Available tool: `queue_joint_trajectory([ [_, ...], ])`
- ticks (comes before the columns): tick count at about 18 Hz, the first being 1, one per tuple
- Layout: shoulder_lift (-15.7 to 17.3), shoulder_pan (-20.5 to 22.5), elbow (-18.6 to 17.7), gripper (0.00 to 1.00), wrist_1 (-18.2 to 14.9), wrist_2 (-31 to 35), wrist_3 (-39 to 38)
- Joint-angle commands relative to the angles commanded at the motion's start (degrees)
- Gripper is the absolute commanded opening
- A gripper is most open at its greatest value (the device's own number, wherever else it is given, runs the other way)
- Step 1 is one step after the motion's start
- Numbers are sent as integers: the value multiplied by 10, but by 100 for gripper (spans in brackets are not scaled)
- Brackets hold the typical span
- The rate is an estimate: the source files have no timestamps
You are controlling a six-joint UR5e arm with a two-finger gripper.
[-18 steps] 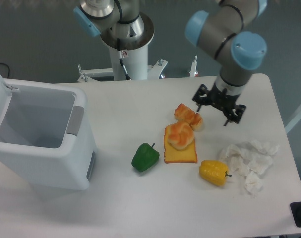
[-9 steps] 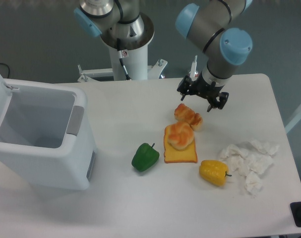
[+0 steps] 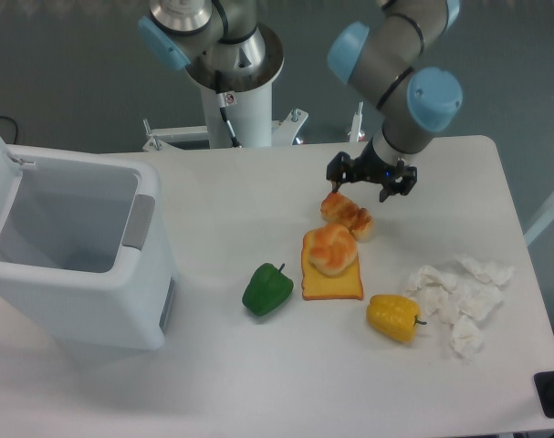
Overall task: Pick up the square bread
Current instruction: 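Lower the open gripper down over the golden bread roll, then close the gripper around the golden bread roll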
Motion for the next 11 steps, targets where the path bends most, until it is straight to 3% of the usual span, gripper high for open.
queue_joint_trajectory([
  [11, -11, -4, 6, 100, 1, 0, -28],
])
